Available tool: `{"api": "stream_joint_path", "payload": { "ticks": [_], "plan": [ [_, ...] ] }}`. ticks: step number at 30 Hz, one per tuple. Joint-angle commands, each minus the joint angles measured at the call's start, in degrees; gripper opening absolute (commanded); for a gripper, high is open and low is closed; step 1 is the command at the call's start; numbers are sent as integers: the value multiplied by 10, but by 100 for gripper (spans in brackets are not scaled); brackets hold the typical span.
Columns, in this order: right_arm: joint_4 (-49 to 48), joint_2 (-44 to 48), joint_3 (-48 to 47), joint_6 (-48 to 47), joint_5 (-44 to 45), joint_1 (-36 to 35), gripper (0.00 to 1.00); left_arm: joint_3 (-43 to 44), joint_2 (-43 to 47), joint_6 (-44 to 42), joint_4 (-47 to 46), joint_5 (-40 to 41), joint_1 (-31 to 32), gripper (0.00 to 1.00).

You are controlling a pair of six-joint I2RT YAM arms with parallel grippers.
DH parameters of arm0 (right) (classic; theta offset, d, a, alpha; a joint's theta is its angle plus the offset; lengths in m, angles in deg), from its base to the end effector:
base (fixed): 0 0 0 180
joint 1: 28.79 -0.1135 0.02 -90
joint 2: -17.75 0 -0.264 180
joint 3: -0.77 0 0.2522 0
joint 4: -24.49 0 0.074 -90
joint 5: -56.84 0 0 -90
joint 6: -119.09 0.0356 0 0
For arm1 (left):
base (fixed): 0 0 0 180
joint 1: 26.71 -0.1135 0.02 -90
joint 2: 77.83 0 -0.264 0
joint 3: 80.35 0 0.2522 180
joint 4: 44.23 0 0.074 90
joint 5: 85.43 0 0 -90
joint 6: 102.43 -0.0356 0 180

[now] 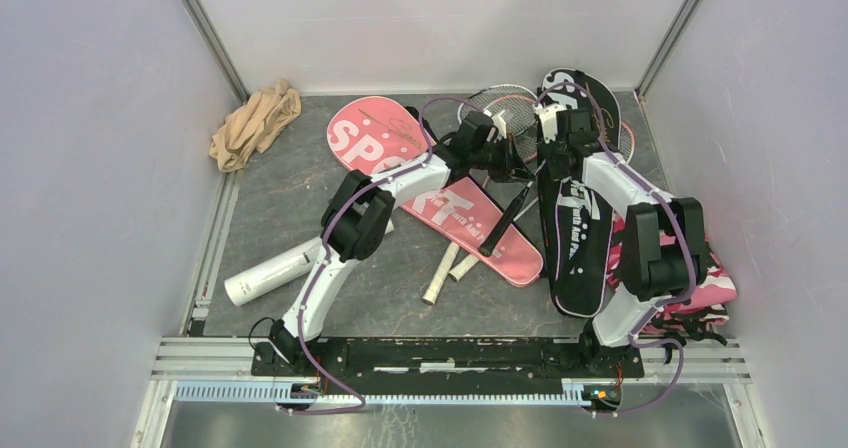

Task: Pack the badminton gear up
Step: Place the racket in the racket bag.

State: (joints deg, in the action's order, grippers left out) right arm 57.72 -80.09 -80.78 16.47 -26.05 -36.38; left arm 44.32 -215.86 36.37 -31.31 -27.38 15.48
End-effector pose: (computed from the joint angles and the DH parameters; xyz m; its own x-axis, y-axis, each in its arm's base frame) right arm 0.3664 0.0444 0.2211 -0.7245 -0.3153 -0.6129 -0.2149 0.9483 -0.2337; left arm 0.3986 -0.3868 0.1856 -0.9094 -0.0374 -0.4143 0.3601 0.4279 -0.8290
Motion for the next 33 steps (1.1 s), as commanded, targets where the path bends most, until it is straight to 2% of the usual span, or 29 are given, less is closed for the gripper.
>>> {"api": "stream_joint_path", "payload": {
  "ticks": [1, 9, 16, 21, 26, 33],
  "plan": [
    [13, 49, -47, 26, -33, 9, 0, 1, 56, -17, -38, -8, 1, 2],
    [74, 77, -127, 110, -165, 17, 0, 3, 107, -7, -3, 4, -1, 2],
    [93, 86, -177, 156, -231, 22, 0, -29, 177, -9, 5, -6, -10, 2],
    [88, 97, -196, 166, -235, 23, 0, -52, 214, -26, 30, -10, -18, 2],
    [87, 109, -187, 183, -278, 23, 0, -90, 254, -54, 45, 0, -25, 2],
    [52, 121, -112, 201, -360, 23, 0, -162, 308, -119, 66, 85, -26, 2]
  ]
}}
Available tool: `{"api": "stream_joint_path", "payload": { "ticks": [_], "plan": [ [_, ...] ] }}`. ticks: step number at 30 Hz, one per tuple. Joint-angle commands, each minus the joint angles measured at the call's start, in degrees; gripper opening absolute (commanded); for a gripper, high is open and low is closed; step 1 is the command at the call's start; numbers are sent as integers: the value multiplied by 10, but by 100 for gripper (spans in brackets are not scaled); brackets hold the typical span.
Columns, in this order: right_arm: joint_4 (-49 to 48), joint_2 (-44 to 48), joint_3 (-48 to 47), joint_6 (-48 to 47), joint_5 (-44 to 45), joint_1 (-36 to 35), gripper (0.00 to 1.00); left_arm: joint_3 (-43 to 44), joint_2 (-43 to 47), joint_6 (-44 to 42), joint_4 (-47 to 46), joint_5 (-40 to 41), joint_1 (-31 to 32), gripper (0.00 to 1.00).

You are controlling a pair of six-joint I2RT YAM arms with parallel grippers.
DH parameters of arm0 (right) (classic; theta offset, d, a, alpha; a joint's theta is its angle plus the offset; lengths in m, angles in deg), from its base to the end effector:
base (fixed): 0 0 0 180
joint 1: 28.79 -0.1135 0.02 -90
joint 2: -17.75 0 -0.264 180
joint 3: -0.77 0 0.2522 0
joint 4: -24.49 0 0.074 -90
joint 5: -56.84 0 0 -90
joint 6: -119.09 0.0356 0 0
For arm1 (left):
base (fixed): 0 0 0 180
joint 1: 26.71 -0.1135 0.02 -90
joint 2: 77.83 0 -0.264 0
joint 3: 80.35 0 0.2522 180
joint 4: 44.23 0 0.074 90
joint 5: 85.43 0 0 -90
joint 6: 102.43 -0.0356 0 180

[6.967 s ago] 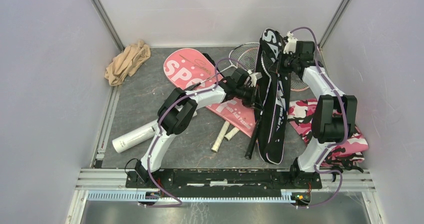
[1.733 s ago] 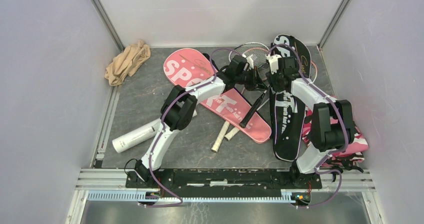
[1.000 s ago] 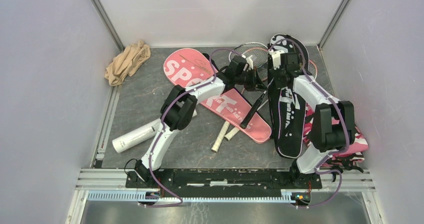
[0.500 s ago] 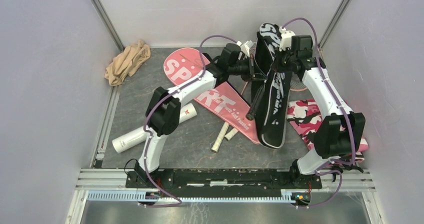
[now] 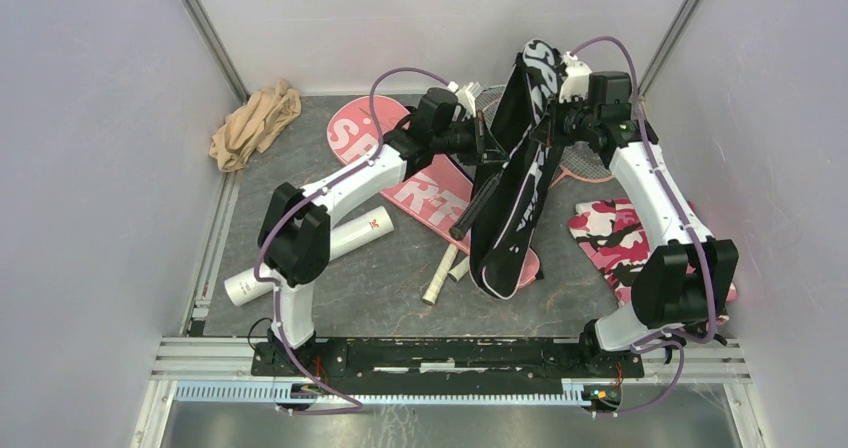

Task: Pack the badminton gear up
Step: Place the racket in the racket bag.

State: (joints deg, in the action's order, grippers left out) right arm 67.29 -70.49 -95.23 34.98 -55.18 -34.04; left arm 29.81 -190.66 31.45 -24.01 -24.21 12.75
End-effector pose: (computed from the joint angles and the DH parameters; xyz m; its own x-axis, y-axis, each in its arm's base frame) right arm 0.3467 0.0453 0.3500 -0.6088 0.0396 -0.7923 -0.3298 0.8957 0.2981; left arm 0.3530 -0.3127 0.3042 -0.8399 -0.0955 -0.5342 0.4402 0.4559 -0.7735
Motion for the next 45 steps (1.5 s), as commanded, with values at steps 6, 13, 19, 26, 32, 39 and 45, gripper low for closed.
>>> {"api": "stream_joint_path", "payload": {
  "ticks": [6, 13, 19, 26, 32, 39, 45],
  "plan": [
    [-102, 27, 126, 23, -153, 5, 0, -55, 49, -87, -27, 124, 8, 2],
    [-111, -15, 143, -1, -216, 15, 0, -74, 5, -130, -55, 186, 37, 2],
    [-116, -25, 148, -25, -206, 28, 0, -103, -10, -142, -53, 156, 40, 2],
    [-127, -29, 156, -35, -195, 39, 0, -160, -23, -147, -103, 137, 45, 27],
    [-119, -44, 138, -39, -204, 43, 0, -134, -62, -152, -128, 108, 52, 42],
    [-117, -50, 128, -34, -210, 45, 0, -96, -105, -143, -123, 99, 56, 50],
    [-114, -53, 119, -33, -212, 45, 0, -78, -130, -125, -125, 81, 62, 52]
  ]
}}
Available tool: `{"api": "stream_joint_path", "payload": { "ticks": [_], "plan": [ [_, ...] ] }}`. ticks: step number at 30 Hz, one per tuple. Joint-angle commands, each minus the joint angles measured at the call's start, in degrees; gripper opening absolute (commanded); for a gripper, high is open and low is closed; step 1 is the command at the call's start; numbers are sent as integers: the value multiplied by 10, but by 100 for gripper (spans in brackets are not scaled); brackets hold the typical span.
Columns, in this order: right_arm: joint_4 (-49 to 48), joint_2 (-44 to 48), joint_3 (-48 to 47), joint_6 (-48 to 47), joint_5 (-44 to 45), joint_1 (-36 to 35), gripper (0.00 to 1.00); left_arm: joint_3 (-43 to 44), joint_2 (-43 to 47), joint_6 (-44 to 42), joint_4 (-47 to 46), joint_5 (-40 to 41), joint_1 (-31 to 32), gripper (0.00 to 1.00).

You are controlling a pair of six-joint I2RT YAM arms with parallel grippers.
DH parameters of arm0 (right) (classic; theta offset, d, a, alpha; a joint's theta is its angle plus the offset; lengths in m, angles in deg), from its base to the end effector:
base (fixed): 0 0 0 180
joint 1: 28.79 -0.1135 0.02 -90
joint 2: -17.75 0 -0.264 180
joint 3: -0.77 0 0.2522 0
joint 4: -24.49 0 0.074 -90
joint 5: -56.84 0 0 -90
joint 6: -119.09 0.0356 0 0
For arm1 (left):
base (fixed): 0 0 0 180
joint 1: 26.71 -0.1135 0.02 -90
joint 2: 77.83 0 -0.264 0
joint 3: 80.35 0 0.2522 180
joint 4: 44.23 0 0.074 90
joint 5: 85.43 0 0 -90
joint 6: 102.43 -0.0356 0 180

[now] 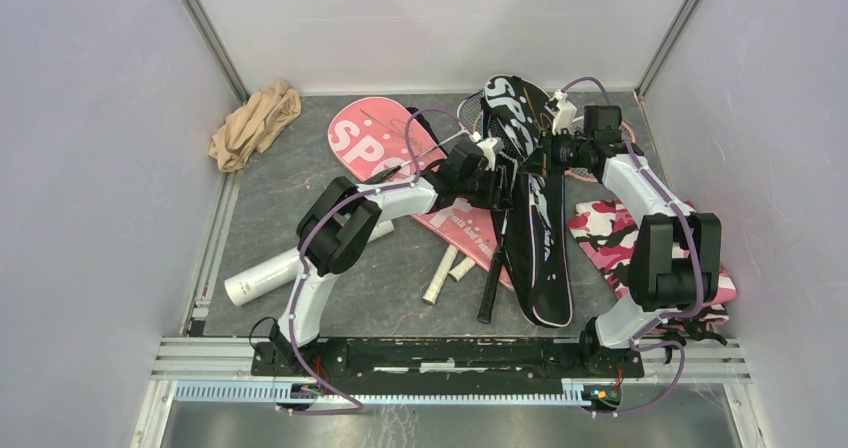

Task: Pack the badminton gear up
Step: Place the racket in the racket bag.

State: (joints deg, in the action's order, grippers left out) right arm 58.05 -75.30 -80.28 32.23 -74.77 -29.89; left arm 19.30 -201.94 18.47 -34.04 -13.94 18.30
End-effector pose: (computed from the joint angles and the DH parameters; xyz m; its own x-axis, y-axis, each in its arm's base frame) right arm 0.3507 0.0304 0.2529 -0.7390 0.0268 -0.6731 -0.4394 0.7383 0.5118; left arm 0.3358 -0.3519 0.1664 -0.7841 0.0956 -0.6132 0.5275 0.6233 -0.5773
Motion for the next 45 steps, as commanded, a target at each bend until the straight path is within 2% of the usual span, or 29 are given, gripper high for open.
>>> {"api": "stream_joint_path", "payload": {
  "ticks": [1, 4, 12, 14, 18, 28, 45],
  "plan": [
    [-21, -7, -31, -5, -17, 4, 0, 28, -20, 7, -26, -25, 7, 52],
    [-21, -10, -32, -5, -21, 4, 0, 33, -30, 10, -27, -26, 9, 51],
    [-24, -18, -32, -4, -30, 5, 0, 64, -58, 32, -18, -30, 13, 30],
    [-25, -19, -30, -3, -33, 6, 0, 75, -61, 43, -9, -32, 13, 23],
    [-29, -16, -22, 0, -37, 6, 0, 87, -62, 82, 4, -33, 13, 3],
    [-34, -10, -1, 5, -38, 6, 0, 138, -71, 189, 13, -30, 12, 2],
    [-41, -26, 14, -2, -47, 7, 0, 173, -144, 272, -143, -114, 28, 2]
  ]
}}
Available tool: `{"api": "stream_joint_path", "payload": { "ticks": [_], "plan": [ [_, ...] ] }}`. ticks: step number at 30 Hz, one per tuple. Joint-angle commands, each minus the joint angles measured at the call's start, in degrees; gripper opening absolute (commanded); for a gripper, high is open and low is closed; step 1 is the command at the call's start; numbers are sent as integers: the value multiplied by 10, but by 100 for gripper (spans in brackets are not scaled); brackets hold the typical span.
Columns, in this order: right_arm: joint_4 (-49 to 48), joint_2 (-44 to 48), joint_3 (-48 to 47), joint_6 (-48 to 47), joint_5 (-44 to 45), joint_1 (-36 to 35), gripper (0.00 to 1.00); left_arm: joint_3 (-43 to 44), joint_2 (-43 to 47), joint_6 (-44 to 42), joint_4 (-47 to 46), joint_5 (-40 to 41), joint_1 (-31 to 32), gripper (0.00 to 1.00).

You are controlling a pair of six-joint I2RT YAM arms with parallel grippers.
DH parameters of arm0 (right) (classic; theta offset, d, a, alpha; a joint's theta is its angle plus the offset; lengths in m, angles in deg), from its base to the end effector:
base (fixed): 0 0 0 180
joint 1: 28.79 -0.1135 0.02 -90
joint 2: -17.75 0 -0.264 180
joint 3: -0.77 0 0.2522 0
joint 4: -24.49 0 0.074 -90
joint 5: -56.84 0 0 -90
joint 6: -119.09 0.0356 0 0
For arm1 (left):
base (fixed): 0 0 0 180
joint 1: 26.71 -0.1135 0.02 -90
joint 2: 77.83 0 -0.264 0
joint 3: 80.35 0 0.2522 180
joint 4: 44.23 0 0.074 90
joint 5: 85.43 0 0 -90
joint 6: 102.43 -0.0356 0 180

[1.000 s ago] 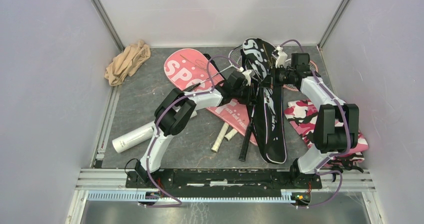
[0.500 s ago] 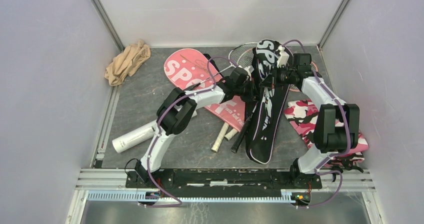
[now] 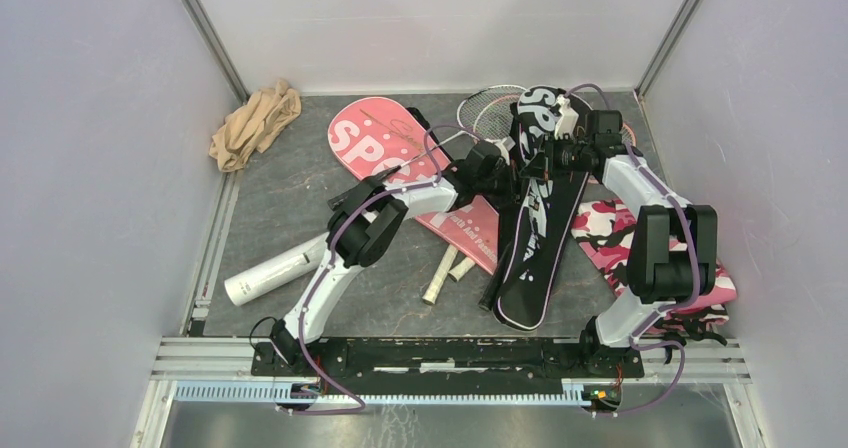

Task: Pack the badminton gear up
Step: Place the racket in the racket bag.

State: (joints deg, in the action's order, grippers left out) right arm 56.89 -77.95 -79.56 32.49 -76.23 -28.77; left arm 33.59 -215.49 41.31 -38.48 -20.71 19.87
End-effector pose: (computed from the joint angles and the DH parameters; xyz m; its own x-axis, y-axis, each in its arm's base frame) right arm 0.3566 0.0242 0.2353 -0.7664 0.0436 -0.6409 -0.4140 0.7294 0.5446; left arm 0.3591 -0.4016 0.1376 -0.9356 -0.0721 -0.3455 0.2669 0.4960 -0.8263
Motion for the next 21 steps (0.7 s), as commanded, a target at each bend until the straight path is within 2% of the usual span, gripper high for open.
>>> {"api": "stream_joint_path", "payload": {
  "ticks": [1, 6, 9, 16, 21],
  "plan": [
    [-31, -1, 9, -6, -31, -4, 0, 31, -11, 52, -112, -53, 14, 2],
    [-29, -3, 15, -19, -18, -4, 0, 27, -19, 102, -190, -91, 16, 4],
    [-24, -8, 7, -25, -18, 16, 0, 14, -17, 114, -214, -107, 16, 11],
    [7, -23, -41, -53, -21, 43, 0, -42, 22, 59, -181, -114, 13, 35],
    [24, -35, -52, -70, -41, 62, 0, -88, 66, 5, -139, -126, 13, 46]
  ]
}}
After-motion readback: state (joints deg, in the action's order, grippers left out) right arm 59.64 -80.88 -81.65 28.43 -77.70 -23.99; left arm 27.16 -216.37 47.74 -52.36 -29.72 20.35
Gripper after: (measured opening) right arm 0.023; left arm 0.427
